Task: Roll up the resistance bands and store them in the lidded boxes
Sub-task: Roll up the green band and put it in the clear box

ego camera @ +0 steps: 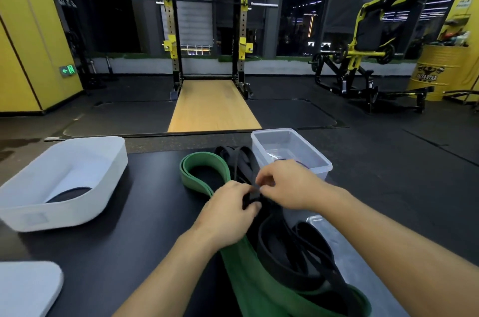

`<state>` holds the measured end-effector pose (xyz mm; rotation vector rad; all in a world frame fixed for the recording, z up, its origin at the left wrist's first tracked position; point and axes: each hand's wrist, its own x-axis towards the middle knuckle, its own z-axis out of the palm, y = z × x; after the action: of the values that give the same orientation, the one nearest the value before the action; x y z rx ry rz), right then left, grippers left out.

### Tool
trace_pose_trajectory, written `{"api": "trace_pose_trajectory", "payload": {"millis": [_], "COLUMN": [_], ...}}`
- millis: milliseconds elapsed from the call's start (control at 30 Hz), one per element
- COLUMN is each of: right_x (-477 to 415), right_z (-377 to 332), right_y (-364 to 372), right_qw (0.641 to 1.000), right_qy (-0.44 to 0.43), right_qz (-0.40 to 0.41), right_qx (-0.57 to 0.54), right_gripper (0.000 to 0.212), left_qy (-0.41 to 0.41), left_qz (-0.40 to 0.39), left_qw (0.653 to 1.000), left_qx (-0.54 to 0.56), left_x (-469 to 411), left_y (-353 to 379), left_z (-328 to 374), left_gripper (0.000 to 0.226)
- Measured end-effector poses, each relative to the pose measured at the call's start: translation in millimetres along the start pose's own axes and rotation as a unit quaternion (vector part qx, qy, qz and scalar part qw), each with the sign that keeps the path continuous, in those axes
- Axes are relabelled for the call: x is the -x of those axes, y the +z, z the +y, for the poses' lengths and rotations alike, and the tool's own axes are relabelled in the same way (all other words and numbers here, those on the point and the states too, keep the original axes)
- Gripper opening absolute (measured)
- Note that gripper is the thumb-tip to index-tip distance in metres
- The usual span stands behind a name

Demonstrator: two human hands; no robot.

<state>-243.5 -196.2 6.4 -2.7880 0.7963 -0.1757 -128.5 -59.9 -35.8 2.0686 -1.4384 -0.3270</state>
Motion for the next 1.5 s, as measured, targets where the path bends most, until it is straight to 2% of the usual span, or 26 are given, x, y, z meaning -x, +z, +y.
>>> {"api": "trace_pose_trajectory", "payload": {"millis": [133, 200, 233, 300, 400, 533, 633, 733, 767, 800, 900, 967, 1100, 1267, 1333, 1400, 1500], "right_x": [24, 36, 40, 47, 55, 60, 63, 67, 68, 70, 78, 79, 79, 75, 73, 72, 76], "right_z": [-9, -14, -16, -19, -20, -23, -25, -36, -42, -49, -69, -70, -67, -65, -65, -69, -82], "right_y": [9, 9, 9, 4, -6, -12, -14, -15, -15, -15, -9, -1, 8, 11, 8, 7, 11], "right_qw": [0.998, 0.997, 0.997, 0.997, 0.992, 0.988, 0.982, 0.990, 0.994, 0.996, 0.984, 0.975, 0.966, 0.958, 0.957, 0.951, 0.940], "right_qy": [-0.025, -0.033, -0.028, 0.004, 0.059, 0.078, 0.099, 0.046, 0.001, -0.045, -0.127, -0.120, -0.084, -0.027, -0.005, 0.003, -0.019], "right_qz": [-0.063, -0.072, -0.070, -0.071, -0.109, -0.122, -0.120, 0.000, 0.031, 0.028, -0.106, -0.155, -0.193, -0.201, -0.197, -0.191, -0.169], "right_qx": [0.003, 0.006, 0.010, 0.015, -0.011, 0.052, 0.111, 0.136, 0.106, 0.072, 0.065, 0.103, 0.150, 0.202, 0.214, 0.243, 0.296], "right_gripper": [0.030, 0.030, 0.031, 0.046, 0.062, 0.057, 0.051, 0.036, 0.034, 0.035, 0.042, 0.047, 0.061, 0.031, 0.032, 0.041, 0.047], "left_qy": [-0.019, -0.031, -0.038, -0.057, -0.103, -0.130, -0.128, -0.140, -0.147, -0.157, -0.187, -0.193, -0.174, -0.180, -0.178, -0.180, -0.204], "left_qz": [-0.037, -0.051, -0.051, -0.048, -0.040, -0.029, -0.015, 0.014, 0.026, 0.041, 0.069, 0.073, 0.105, 0.161, 0.175, 0.181, 0.172], "left_qw": [0.998, 0.998, 0.998, 0.997, 0.992, 0.988, 0.987, 0.976, 0.968, 0.957, 0.910, 0.888, 0.860, 0.810, 0.795, 0.816, 0.877], "left_qx": [-0.037, -0.035, -0.026, 0.003, 0.065, 0.081, 0.099, 0.168, 0.200, 0.242, 0.364, 0.410, 0.469, 0.534, 0.552, 0.519, 0.400], "left_x": [19, 29, 34, 43, 55, 67, 72, 70, 69, 67, 65, 66, 71, 78, 83, 87, 94], "left_y": [-1, -2, -3, -6, -11, -12, -12, -8, -5, -2, 4, 6, 0, -33, -46, -51, -50], "left_z": [-17, -24, -27, -31, -38, -43, -43, -44, -45, -47, -50, -52, -61, -81, -91, -103, -116], "left_gripper": [0.052, 0.059, 0.059, 0.057, 0.065, 0.080, 0.071, 0.053, 0.051, 0.052, 0.059, 0.063, 0.071, 0.070, 0.070, 0.071, 0.071]}}
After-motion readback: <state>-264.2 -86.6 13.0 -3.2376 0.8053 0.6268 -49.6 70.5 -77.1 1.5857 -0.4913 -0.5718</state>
